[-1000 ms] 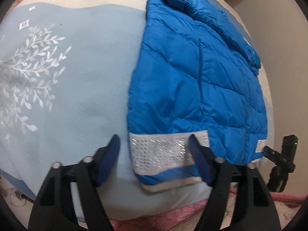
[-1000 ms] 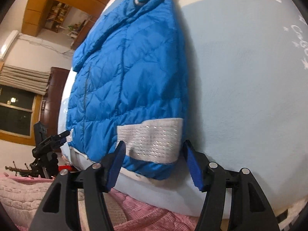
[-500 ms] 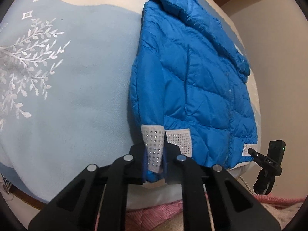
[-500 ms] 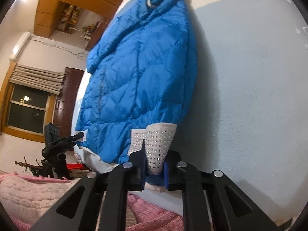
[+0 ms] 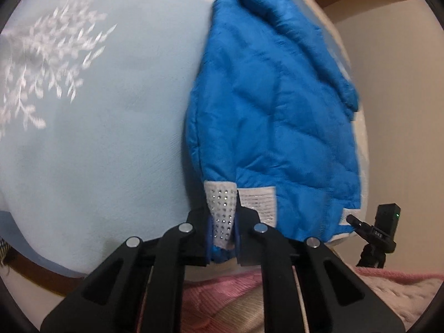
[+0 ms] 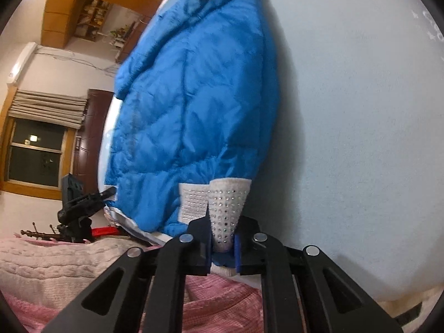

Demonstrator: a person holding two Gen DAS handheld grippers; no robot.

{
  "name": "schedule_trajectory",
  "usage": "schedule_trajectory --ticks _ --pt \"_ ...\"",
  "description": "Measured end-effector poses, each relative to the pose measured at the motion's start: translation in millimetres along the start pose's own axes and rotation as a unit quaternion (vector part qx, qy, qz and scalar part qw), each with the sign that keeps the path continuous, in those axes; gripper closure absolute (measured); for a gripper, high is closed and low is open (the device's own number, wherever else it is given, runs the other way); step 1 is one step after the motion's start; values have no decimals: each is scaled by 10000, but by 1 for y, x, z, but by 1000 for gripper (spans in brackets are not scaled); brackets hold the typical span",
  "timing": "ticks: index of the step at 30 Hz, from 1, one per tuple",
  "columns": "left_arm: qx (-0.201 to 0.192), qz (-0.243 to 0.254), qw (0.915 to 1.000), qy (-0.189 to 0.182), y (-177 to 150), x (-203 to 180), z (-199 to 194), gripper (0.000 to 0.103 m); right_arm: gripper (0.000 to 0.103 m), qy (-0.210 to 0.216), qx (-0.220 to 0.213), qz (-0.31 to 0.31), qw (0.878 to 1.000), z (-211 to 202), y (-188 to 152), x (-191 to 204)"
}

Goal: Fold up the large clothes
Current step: 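Lift the hem with both grippers and fold it over toward the collar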

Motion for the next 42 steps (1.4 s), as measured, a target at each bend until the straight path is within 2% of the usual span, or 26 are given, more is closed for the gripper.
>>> schedule_trajectory --ticks 3,10,18,25,32,42 --pt "-249 47 9984 -514 12 -25 -24 93 93 308 -307 -56 9990 -19 14 19" --pt "-721 318 9912 -1068 65 -70 -60 93 93 383 -781 -491 9950 -49 64 63" --pt "-1150 666 9799 -1489 149 -118 -69 93 94 547 -1167 -590 9899 -72 161 96" --pt "-1346 894 9757 -1482 236 -146 -45 93 94 661 -1243 -434 9891 -62 247 104" --pt "-1335 724 9811 -1196 322 -152 11 93 94 594 -1194 -238 9908 -27 328 95" --pt "-997 220 9927 -641 390 -118 98 92 93 306 -855 396 9951 47 408 43"
Point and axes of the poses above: each gripper's, at about its wrist camera, not at the fingertips, and z roughly the way its jaws point, x to its left, y to its top, the point moved 8 cm from there along z, roughly the way its jaws point, and after that the axes turned 6 degrees about -x, right-handed, at the moved point
